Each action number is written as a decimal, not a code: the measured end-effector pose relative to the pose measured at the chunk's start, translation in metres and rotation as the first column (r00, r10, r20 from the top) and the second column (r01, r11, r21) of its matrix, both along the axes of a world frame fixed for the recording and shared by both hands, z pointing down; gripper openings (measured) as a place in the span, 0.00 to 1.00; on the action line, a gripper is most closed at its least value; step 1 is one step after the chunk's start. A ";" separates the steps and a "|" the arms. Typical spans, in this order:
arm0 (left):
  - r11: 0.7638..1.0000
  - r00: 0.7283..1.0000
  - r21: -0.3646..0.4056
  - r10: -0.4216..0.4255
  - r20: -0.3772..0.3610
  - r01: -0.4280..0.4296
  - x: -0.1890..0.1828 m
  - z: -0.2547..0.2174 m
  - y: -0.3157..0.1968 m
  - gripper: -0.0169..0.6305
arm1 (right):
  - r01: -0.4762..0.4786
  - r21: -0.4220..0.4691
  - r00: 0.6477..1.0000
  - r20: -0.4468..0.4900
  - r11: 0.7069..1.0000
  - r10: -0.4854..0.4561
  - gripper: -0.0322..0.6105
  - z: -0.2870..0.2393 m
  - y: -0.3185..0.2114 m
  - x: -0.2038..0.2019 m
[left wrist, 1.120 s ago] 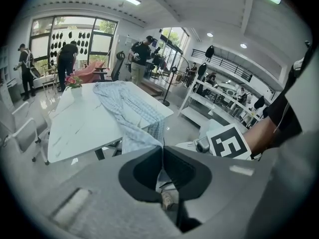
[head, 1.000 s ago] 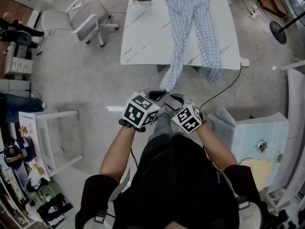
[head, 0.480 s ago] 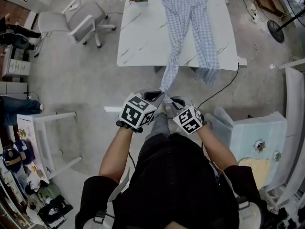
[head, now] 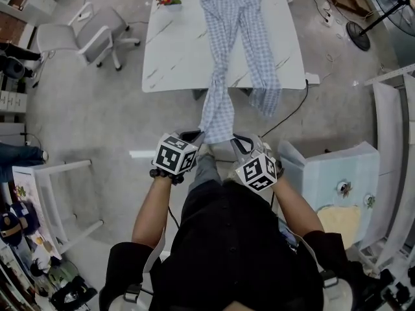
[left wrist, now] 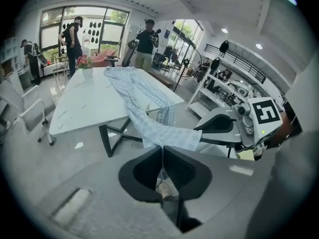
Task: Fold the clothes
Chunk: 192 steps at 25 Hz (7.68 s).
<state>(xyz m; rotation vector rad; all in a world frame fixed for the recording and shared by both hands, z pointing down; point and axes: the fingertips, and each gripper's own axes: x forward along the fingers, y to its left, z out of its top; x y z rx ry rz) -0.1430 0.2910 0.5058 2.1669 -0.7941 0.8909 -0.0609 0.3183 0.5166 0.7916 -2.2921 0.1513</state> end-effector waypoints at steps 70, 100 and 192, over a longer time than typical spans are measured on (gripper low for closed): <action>0.987 0.999 0.153 0.053 0.013 -0.054 0.001 -0.022 -0.098 0.21 | -0.067 0.167 0.989 -0.122 0.984 0.088 0.22 -0.038 -0.067 0.018; 0.999 0.996 -0.031 -0.025 -0.083 0.023 0.047 0.049 -0.331 0.19 | -0.426 -0.211 0.897 0.023 0.879 0.441 0.16 0.029 -0.323 0.060; 0.981 0.994 -0.165 -0.105 0.006 0.104 0.071 0.091 -0.215 0.12 | -0.044 -0.314 0.999 0.010 0.948 0.050 0.11 0.076 -0.285 0.021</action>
